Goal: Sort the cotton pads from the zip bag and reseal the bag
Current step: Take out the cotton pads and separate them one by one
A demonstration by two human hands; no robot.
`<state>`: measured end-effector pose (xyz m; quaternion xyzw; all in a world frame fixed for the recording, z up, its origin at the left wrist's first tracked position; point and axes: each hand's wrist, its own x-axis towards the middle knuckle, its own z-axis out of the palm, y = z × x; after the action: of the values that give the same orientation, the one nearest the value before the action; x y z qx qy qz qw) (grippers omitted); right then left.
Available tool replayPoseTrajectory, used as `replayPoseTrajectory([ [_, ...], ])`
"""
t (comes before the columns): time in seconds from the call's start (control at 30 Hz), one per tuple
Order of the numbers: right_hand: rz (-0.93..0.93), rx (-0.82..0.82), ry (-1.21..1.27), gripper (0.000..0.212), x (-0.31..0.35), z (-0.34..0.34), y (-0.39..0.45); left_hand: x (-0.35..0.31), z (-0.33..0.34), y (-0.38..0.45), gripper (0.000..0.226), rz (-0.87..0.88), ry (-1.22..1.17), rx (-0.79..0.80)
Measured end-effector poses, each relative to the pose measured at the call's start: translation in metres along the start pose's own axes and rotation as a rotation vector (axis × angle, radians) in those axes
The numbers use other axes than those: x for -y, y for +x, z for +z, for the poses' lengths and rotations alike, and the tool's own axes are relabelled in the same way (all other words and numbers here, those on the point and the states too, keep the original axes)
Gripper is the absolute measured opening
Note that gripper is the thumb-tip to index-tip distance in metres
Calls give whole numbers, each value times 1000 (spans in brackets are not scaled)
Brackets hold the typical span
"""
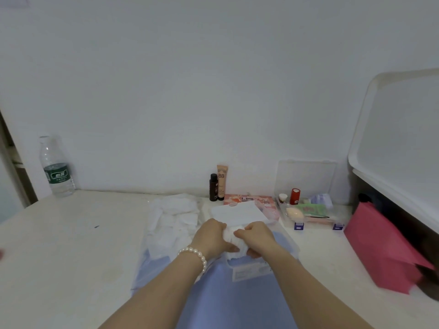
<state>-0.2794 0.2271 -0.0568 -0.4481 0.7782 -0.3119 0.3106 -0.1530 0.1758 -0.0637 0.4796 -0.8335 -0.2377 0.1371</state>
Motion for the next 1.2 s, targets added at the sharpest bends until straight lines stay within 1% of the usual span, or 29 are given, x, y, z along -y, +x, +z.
replayPoseTrajectory([
  [0.07, 4, -12, -10, 19, -1, 0, 1, 1, 2, 1, 38, 0, -5, -23],
  [0.17, -15, -42, -16, 21, -1, 3, 2, 4, 5, 3, 46, 14, -23, -58],
  [0.27, -47, -71, -61, 30, 0, 7, 3, 4, 6, 3, 43, 20, -30, -54],
  [0.37, -65, -39, -121, 36, 4, 13, 5, 2, 5, 2, 42, 37, -24, -54],
  [0.43, -47, -24, -129, 38, 7, 14, 6, 0, 3, 1, 40, 33, 2, -54],
  [0.5, 2, -23, -79, 47, 8, 11, 6, -1, 3, 3, 41, 20, 38, -45],
  [0.57, 28, -36, -63, 51, 4, 6, 7, -1, 3, 5, 48, 14, 84, -21],
  [0.67, 0, -67, -73, 51, -1, -2, 9, -4, -3, 0, 74, 22, 158, -3],
  [0.73, -46, -120, -102, 49, -2, -8, 8, -9, -19, -9, 75, 60, 167, -53],
  [0.8, -117, -203, -115, 46, 2, -14, 0, -10, -43, -19, 63, 101, 111, -136],
  [0.83, -176, -244, -77, 44, 4, -14, -5, -8, -57, -26, 52, 125, 69, -174],
  [0.9, -333, -291, 82, 37, 9, -11, -23, 5, -84, -40, 20, 172, 30, -232],
  [0.93, -406, -297, 147, 32, 11, -7, -34, 15, -95, -48, 16, 179, 36, -236],
  [1.0, -571, -272, 214, 23, 16, 5, -61, 33, -112, -69, 25, 172, 52, -188],
  [1.07, -726, -231, 184, 21, 17, 20, -82, 47, -116, -86, 11, 166, 100, -106],
  [1.13, -843, -170, 39, 23, 13, 44, -92, 59, -109, -103, 16, 150, 240, -15],
  [1.2, -896, -123, -155, 29, 5, 69, -92, 67, -99, -116, 20, 159, 438, 69],
])
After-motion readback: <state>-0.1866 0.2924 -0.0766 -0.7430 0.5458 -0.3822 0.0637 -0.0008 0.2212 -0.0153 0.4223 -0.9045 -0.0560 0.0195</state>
